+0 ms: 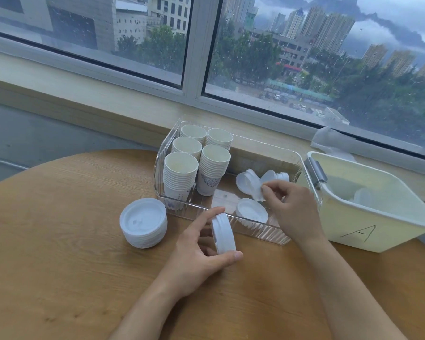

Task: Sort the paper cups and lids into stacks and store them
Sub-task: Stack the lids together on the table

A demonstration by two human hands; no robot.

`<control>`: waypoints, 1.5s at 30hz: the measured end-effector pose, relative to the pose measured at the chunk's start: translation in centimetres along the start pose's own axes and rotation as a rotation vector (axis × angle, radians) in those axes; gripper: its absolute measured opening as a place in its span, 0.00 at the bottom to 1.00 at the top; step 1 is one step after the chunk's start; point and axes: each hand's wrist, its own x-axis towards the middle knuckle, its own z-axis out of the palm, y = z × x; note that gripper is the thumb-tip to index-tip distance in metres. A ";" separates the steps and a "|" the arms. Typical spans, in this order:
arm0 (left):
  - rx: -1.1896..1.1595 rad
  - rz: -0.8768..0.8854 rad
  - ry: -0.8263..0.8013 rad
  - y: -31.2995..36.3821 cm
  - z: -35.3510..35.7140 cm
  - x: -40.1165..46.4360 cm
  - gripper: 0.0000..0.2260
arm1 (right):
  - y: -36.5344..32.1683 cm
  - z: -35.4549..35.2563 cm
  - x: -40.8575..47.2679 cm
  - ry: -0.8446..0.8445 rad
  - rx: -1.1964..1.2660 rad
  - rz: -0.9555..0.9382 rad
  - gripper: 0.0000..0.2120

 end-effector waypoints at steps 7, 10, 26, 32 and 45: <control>-0.098 -0.008 0.029 0.2 0.0 0.1 0.35 | -2.0 -0.6 -4.7 0.089 0.080 -0.171 0.05; -0.190 -0.014 0.022 0.2 0.0 0.1 0.35 | -2.4 0.1 -8.0 0.138 0.102 -0.236 0.04; -0.187 -0.006 -0.076 0.3 0.8 -0.4 0.36 | -0.5 3.7 -12.8 0.220 0.287 -0.246 0.05; -0.203 0.004 -0.062 0.5 0.9 -0.4 0.37 | -0.2 3.7 -13.1 0.169 0.319 -0.248 0.06; -0.151 0.027 -0.106 0.6 0.5 -0.7 0.32 | -0.2 3.2 -12.9 -0.111 0.556 -0.070 0.10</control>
